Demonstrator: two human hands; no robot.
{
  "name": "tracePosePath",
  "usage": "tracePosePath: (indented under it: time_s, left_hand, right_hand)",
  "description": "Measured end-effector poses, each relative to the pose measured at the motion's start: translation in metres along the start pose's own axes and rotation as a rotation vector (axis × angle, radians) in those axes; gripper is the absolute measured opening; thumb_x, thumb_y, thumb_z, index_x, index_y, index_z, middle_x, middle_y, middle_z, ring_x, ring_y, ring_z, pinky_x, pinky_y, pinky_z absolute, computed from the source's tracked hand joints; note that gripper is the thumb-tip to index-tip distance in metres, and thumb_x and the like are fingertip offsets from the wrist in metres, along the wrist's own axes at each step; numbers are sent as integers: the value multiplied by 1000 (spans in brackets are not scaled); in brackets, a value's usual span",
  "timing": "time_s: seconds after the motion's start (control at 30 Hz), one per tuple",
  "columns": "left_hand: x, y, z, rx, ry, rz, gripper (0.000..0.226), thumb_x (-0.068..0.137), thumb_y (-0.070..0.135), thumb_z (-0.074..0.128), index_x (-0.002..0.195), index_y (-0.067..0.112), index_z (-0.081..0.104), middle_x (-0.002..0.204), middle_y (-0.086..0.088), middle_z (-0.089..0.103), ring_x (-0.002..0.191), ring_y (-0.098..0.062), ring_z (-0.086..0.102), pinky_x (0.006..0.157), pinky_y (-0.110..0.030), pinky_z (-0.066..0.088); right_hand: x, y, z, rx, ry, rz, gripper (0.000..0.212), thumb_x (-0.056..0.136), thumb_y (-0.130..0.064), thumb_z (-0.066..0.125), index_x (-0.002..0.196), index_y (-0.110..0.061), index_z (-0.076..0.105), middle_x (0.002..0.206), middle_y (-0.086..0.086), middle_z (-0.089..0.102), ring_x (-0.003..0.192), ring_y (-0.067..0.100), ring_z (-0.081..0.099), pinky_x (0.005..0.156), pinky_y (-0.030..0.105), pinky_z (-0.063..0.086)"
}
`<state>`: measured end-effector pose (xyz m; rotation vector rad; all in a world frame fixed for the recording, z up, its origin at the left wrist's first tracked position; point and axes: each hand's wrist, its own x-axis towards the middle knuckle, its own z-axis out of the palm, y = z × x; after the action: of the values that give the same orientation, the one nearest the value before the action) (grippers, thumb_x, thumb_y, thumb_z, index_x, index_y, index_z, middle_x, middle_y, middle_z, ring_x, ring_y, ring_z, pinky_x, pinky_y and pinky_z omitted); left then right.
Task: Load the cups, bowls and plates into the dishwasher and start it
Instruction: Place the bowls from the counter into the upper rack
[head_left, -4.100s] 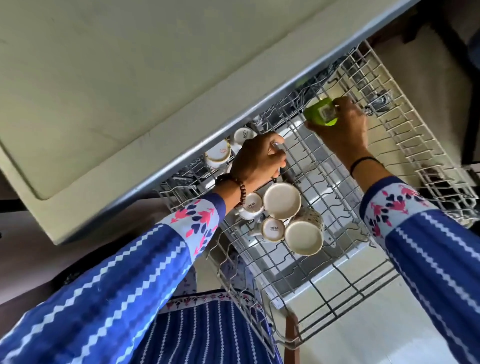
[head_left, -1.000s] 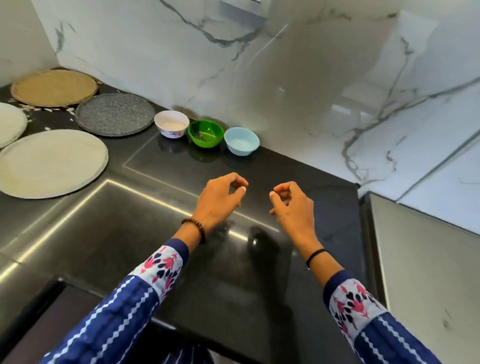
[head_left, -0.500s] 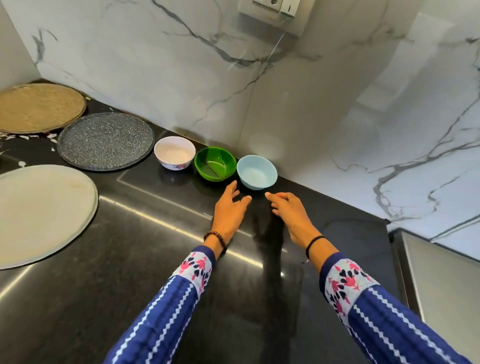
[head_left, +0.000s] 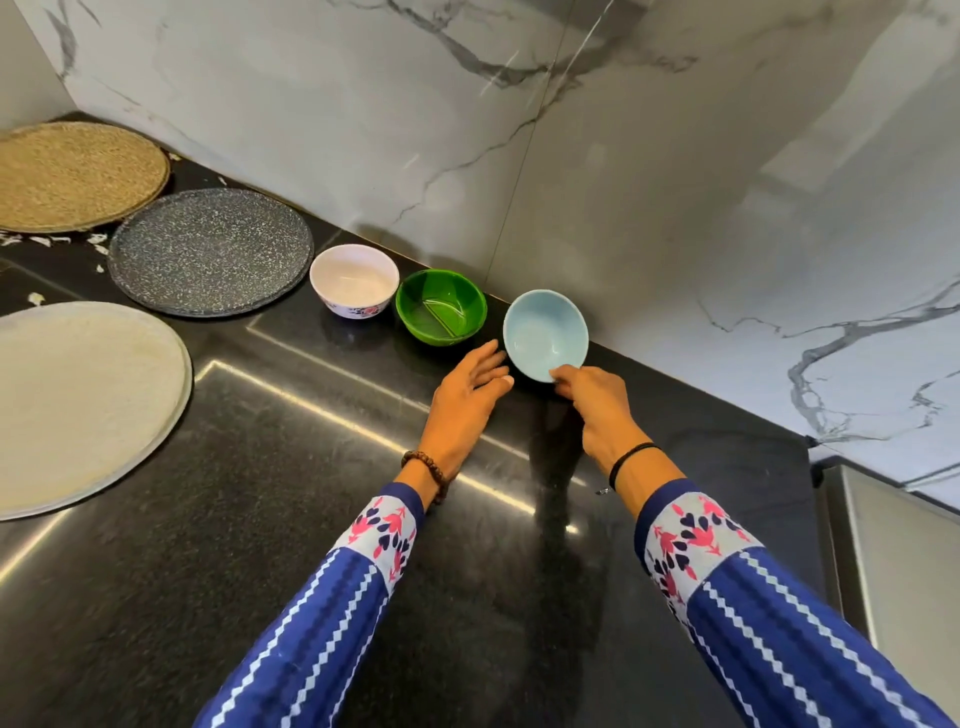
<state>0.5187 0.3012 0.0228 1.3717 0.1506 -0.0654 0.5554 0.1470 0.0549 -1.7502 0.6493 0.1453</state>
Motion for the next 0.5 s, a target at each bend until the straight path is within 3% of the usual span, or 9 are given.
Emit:
tracePosePath:
  time_s: [0.13, 0.3, 0.5]
  left_hand:
    - [-8, 1, 5, 60, 24, 14, 46, 90, 17, 67, 134, 14, 54, 116, -2, 69, 101, -11, 68, 93, -30, 54]
    - [-36, 10, 14, 112, -50, -15, 34, 91, 28, 68, 122, 17, 61, 90, -7, 72, 76, -19, 71, 71, -33, 60]
    - [-88, 7, 34, 227, -172, -10, 27, 91, 21, 67, 117, 15, 61, 76, -10, 70, 63, -23, 71, 59, -32, 58]
  right_hand:
    - [-16, 16, -12, -8, 36, -6, 5, 82, -18, 76, 83, -15, 72, 84, 6, 76, 88, 23, 72, 94, 45, 56]
    - [-65, 37, -45, 36, 27, -29, 8, 90, -19, 70, 95, -13, 69, 90, 7, 76, 76, 15, 72, 68, 28, 54]
    - [-133, 65, -95, 19, -17, -23, 13, 94, -21, 67, 103, -13, 64, 88, 6, 77, 71, 14, 71, 62, 25, 54]
